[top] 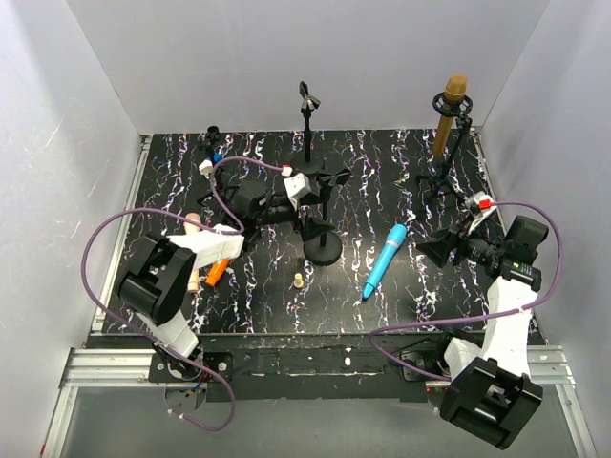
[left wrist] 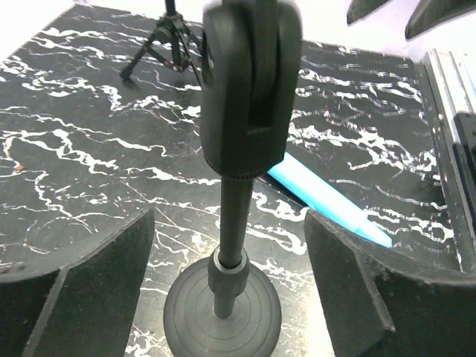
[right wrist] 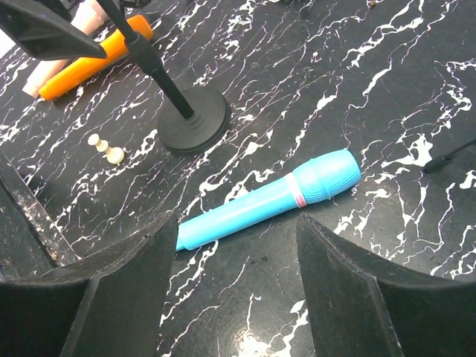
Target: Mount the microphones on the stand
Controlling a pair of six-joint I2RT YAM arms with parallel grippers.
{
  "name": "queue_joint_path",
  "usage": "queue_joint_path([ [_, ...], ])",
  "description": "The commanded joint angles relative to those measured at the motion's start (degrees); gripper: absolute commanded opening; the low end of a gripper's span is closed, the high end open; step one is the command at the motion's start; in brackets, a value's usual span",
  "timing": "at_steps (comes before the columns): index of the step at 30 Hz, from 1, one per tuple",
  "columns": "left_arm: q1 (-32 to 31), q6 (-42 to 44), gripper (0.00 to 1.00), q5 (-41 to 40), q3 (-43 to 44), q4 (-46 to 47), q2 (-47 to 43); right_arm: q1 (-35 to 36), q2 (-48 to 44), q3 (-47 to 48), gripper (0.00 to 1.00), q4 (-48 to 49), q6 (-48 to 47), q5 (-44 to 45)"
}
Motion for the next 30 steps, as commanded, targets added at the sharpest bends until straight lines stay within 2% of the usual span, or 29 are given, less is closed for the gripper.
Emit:
queue_joint_path([
  [1,0.11,2.1,0.92,-7.12,-2.59,-2.59,-9.43,-0.25,-1.54,0.58,0.71,-0.29,-0.83,-0.33],
  [2,0.11,1.93,0.98,-9.58,-3.81,-2.5,-11.53,-0.25,-1.72,0.58,0.71,-0.29,-0.04,-0.07],
  [5,0.38,0.88,0.98,-18.02,-6.81,-6.78,-18.56,0.79,-1.64,2.33,0.68,-1.68,3.82,2.29],
  [8,0.46,-4.02,0.98,-28.2,-6.12,-19.07,-27.35,5.79,1.43,7.33,0.63,-8.53,6.37,13.42],
  [10,0.55,-7.98,0.98,-34.01,-4.89,-29.7,-32.1,9.14,4.15,10.41,0.55,-12.4,10.57,21.43],
  [11,0.64,-10.52,0.98,-36.47,-4.62,-33.32,-33.86,10.37,5.38,11.21,0.49,-13.03,12.43,22.51],
  [12,0.64,-12.9,0.98,-37.54,-4.62,-36.75,-35.71,12.3,6.27,12.09,0.49,-14.16,13.49,23.56],
  [15,0.73,-19.58,0.98,-37.56,-4.7,-46.16,-40.28,18.89,6.19,11.05,0.53,-11.46,20.25,30.76],
  [17,0.64,-23.01,0.98,-36.85,-5.4,-50.3,-43.18,23.54,5.49,9.29,0.57,-7.77,28.49,38.64],
  [20,0.64,-26.36,0.98,-36.76,-6.72,-54.79,-48.88,29.7,6.88,8.58,0.7,-6.36,36.77,47.55],
  [25,0.64,-30.58,0.98,-38.78,-7.96,-58.92,-57.24,33.58,14.43,8.14,0.7,-4.07,43.11,48.53],
  [30,0.64,-32.52,0.98,-40.45,-8.75,-62.96,-62.0,35.43,26.2,14.54,0.7,-6.78,45.75,55.03],
])
